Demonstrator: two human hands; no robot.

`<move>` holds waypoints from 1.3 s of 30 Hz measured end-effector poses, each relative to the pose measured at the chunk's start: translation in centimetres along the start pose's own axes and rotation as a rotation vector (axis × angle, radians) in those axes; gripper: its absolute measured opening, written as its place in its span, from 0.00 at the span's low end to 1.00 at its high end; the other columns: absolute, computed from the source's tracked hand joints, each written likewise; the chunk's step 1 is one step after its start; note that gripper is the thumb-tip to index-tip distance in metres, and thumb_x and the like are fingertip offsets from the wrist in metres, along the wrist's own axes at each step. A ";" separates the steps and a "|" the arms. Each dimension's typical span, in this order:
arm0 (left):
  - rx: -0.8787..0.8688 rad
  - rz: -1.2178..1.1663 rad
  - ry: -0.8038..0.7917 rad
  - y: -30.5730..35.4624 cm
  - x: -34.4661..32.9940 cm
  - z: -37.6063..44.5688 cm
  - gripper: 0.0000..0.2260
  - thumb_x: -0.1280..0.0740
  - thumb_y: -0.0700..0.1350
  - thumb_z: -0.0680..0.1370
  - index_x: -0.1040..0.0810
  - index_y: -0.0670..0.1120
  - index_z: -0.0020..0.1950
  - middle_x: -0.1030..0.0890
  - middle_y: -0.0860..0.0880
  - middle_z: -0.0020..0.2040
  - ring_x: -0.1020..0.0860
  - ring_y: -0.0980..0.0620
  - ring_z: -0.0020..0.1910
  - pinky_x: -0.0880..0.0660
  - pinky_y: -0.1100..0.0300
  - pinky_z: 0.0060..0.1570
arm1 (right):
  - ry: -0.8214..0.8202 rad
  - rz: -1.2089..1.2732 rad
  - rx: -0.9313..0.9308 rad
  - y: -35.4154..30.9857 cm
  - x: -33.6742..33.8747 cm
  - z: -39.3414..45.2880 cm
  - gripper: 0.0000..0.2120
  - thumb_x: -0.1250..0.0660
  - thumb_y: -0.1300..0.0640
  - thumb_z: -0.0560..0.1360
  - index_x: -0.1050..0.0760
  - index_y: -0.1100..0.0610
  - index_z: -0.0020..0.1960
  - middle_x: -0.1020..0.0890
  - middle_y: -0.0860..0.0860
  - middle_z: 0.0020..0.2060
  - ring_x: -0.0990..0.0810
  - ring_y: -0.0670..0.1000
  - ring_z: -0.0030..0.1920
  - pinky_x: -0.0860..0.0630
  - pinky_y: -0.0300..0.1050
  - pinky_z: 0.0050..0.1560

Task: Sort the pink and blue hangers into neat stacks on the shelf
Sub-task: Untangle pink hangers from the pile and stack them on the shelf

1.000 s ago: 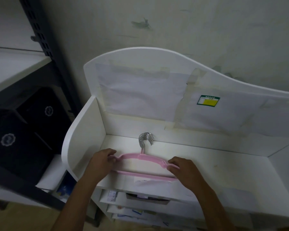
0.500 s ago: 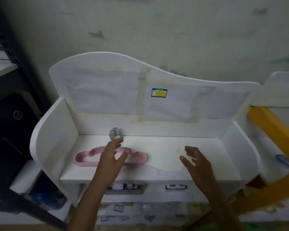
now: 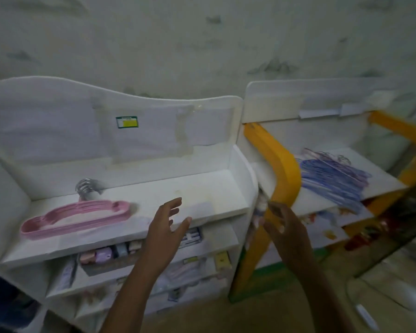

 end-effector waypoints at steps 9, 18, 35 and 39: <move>-0.073 -0.033 -0.168 6.4 -11.8 -0.8 0.20 0.31 0.47 0.77 0.29 0.53 0.69 0.26 0.55 0.66 0.26 0.57 0.65 0.25 0.51 0.62 | 0.169 -0.048 -0.095 7.0 11.8 -3.7 0.23 0.29 0.52 0.75 0.29 0.53 0.68 0.24 0.44 0.57 0.26 0.45 0.57 0.28 0.42 0.54; -0.093 -0.060 -0.318 9.9 -23.3 2.6 0.19 0.31 0.48 0.78 0.28 0.53 0.68 0.24 0.55 0.65 0.25 0.56 0.63 0.26 0.59 0.58 | 0.245 -0.068 -0.215 13.6 18.0 -4.0 0.24 0.30 0.48 0.74 0.31 0.48 0.68 0.23 0.47 0.61 0.23 0.48 0.60 0.22 0.52 0.55; -0.209 -0.150 -0.485 14.2 -40.9 15.7 0.18 0.33 0.40 0.79 0.28 0.49 0.68 0.24 0.53 0.63 0.25 0.59 0.61 0.28 0.66 0.59 | 0.373 -0.097 -0.275 20.7 26.4 7.7 0.18 0.30 0.59 0.76 0.32 0.43 0.58 0.26 0.40 0.48 0.27 0.34 0.45 0.30 0.24 0.43; -0.183 -0.145 -0.476 14.1 -43.4 17.4 0.17 0.32 0.37 0.78 0.26 0.48 0.65 0.22 0.51 0.59 0.23 0.65 0.56 0.27 0.74 0.51 | 0.375 -0.132 -0.269 22.5 27.6 9.3 0.20 0.30 0.63 0.75 0.32 0.45 0.58 0.26 0.42 0.51 0.27 0.42 0.49 0.33 0.19 0.44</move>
Point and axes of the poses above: each hand's wrist, its own z-axis towards the middle knuckle, its own x-axis out of the back of the hand, y = z × x, the point moved 6 cm from there along z, towards the middle knuckle
